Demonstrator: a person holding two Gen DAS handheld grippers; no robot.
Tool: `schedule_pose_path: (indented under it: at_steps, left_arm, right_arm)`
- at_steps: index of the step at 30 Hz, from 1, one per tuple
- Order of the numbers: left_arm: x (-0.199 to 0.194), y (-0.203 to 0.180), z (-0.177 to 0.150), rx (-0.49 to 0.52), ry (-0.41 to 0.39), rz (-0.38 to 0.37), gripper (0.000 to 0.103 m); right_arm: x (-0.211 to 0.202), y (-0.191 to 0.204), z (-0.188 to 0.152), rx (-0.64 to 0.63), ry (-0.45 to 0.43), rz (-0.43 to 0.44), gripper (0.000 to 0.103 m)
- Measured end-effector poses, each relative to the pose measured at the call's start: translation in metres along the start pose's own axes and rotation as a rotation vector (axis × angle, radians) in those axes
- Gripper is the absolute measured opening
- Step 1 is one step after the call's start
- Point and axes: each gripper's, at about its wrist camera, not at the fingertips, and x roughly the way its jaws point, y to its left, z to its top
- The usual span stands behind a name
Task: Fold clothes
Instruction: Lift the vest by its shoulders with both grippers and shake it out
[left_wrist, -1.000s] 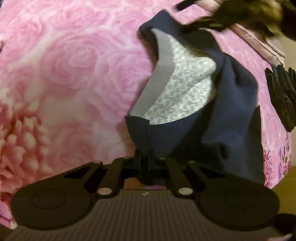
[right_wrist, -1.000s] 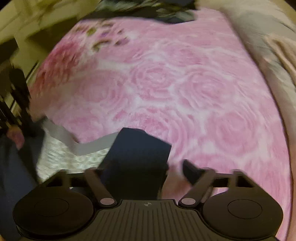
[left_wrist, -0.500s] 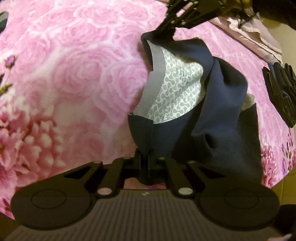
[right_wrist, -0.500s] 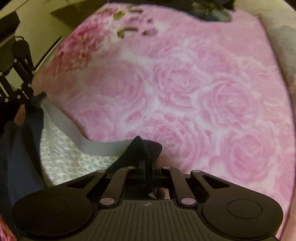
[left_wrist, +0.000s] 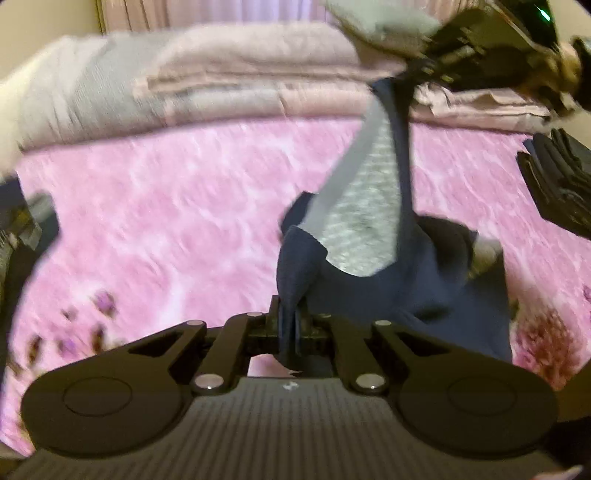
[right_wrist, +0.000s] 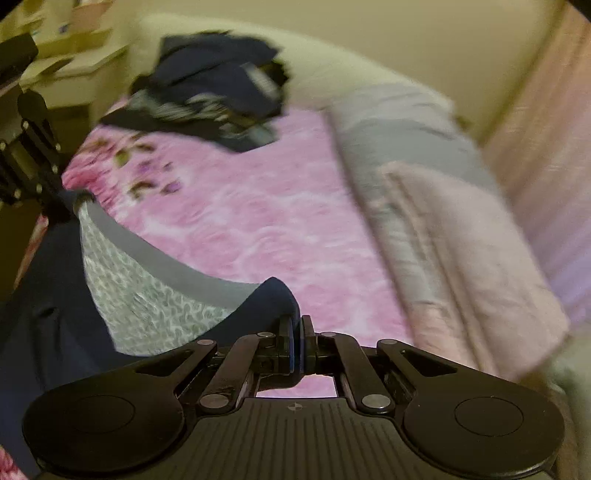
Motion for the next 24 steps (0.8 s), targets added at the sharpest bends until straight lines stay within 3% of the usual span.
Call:
schedule_pose_path:
  at_steps: [5, 12, 18, 24]
  left_arm:
    - [-0.041, 0.021, 0.048, 0.139, -0.147, 0.056, 0.004]
    - [-0.117, 0.034, 0.121, 0.386, -0.437, 0.017, 0.004]
    - [-0.209, 0.038, 0.136, 0.582, -0.654, -0.081, 0.004]
    - [-0.309, 0.039, 0.141, 0.69, -0.841, -0.128, 0.004]
  right_arm:
    - [-0.067, 0.013, 0.011, 0.067, -0.076, -0.223, 0.001]
    - [-0.17, 0.059, 0.057, 0.207, -0.171, -0.628, 0.001]
    - [-0.254, 0.146, 0.122, 0.296, -0.2, -0.994, 0.001]
    - [-0.324, 0.214, 0.175, 0.363, -0.228, -1.171, 0.001]
